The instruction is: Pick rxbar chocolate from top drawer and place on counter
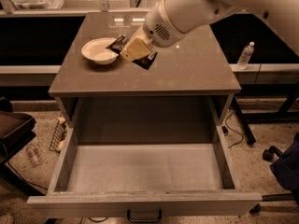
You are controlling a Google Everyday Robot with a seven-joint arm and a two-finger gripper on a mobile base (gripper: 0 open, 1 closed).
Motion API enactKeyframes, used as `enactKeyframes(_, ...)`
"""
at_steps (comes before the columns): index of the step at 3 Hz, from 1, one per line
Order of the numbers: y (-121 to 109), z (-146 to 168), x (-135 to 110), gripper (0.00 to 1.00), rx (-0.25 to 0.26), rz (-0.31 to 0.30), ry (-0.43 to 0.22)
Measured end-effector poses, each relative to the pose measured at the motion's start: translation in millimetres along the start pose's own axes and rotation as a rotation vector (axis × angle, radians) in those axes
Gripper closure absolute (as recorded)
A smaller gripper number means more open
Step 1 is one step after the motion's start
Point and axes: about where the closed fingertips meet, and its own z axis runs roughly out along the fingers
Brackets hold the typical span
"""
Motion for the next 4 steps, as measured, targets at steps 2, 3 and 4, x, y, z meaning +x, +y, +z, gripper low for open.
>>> enactKeyframes(2, -126.3, -28.1, 49.0, 1.00, 0.208, 0.314, 0.018)
enactKeyframes(3, -194.3, -27.4, 98.2, 1.00, 0.269, 0.423, 0.113)
enactKeyframes(4, -245.4, -6.0, 155.7, 1.00, 0.286, 0.515, 0.210)
